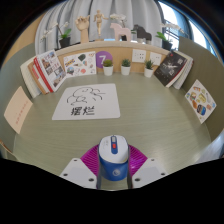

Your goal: Arrange mouse

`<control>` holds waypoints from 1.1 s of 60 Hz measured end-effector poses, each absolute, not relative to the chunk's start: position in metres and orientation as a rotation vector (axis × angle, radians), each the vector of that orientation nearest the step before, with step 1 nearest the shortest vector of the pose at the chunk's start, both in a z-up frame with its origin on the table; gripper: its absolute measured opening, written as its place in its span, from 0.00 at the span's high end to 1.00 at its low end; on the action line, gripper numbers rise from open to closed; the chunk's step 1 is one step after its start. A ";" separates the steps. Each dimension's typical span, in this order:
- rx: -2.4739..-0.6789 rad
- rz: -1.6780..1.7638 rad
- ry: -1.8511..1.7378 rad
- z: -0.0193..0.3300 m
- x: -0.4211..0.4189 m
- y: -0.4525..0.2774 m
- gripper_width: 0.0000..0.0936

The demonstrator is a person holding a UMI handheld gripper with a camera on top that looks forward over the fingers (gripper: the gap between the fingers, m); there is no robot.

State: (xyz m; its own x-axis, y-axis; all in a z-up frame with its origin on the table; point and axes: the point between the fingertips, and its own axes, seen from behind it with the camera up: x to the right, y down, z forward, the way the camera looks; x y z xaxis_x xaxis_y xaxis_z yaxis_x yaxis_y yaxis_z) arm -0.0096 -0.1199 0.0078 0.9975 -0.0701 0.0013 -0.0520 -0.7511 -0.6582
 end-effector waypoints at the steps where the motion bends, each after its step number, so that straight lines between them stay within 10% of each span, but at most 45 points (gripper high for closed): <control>1: -2.417 -0.037 0.081 0.013 -0.008 -0.119 0.63; 19: -2.114 -0.038 0.033 0.205 -0.007 -0.005 0.63; 28: -2.051 -0.010 -0.014 0.245 -0.031 0.062 0.63; 66: -2.421 0.061 -0.066 -0.007 -0.106 0.120 0.60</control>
